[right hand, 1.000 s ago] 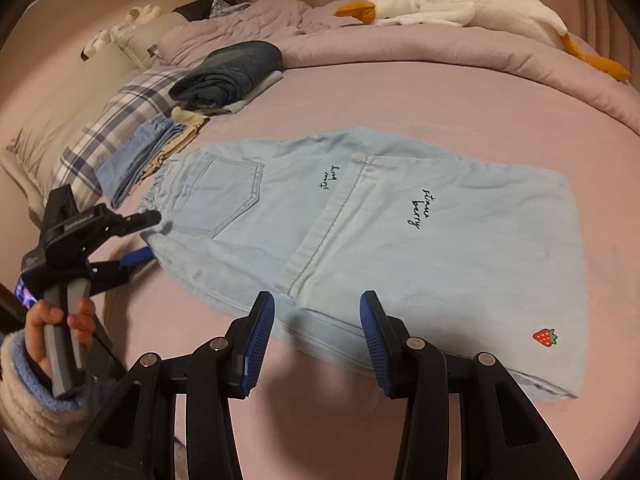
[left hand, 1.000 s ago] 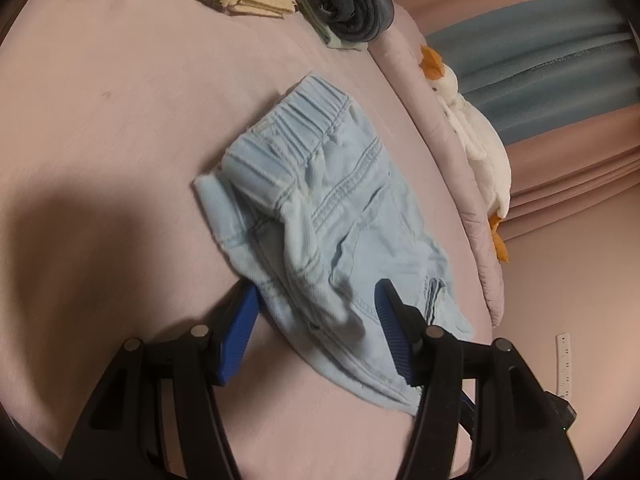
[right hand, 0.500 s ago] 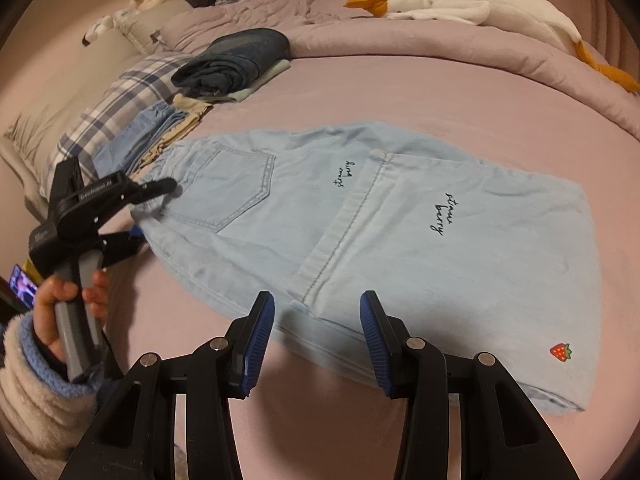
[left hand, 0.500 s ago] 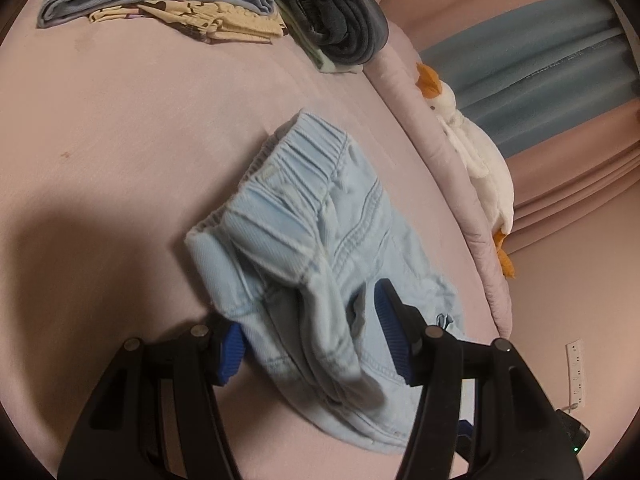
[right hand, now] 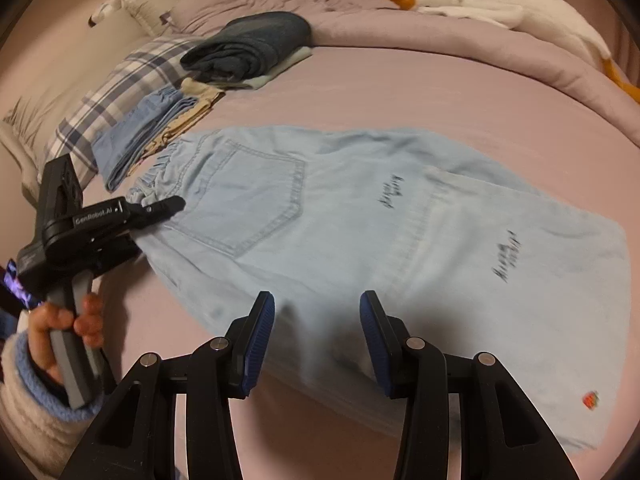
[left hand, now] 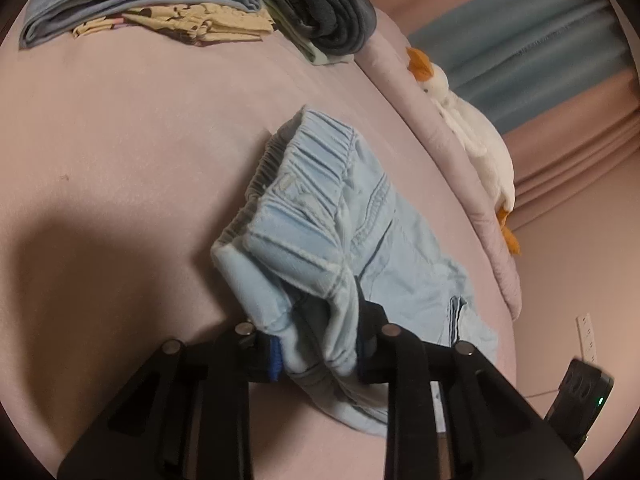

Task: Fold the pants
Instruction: 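Carry the waistband with the left tool toward the leg hems, folding the pants in half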

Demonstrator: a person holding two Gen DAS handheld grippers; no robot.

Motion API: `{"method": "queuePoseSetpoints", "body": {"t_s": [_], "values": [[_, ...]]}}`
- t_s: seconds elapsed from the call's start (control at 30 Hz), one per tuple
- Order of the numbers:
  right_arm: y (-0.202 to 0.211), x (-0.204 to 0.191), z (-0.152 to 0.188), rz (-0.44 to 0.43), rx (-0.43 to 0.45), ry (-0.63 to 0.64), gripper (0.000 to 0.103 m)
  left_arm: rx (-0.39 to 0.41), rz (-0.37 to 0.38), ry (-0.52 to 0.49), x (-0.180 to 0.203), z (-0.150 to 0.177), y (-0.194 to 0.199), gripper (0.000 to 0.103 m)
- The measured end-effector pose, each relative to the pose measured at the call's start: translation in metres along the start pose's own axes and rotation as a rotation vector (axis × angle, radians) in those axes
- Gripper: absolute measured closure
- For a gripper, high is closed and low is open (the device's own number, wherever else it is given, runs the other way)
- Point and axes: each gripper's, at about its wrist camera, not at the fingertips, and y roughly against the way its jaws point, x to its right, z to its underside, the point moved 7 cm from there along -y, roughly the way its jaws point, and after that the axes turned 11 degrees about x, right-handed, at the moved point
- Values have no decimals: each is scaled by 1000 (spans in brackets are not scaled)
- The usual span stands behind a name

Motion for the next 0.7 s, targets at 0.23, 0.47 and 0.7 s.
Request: {"method": "queuePoseSetpoints", "body": {"t_s": [0.23,0.47,0.7], "values": [[-30,-13,-26,23,16,18,62,15,-22,-117,10,-4,3,80],[-56,-41,-12,-4,-153,146,76,7,-7,-140,6,-5,-1,80],[-52,-4,-53,65,-74,2,76,-6,-2,-157,8,-6,-5,80]]}}
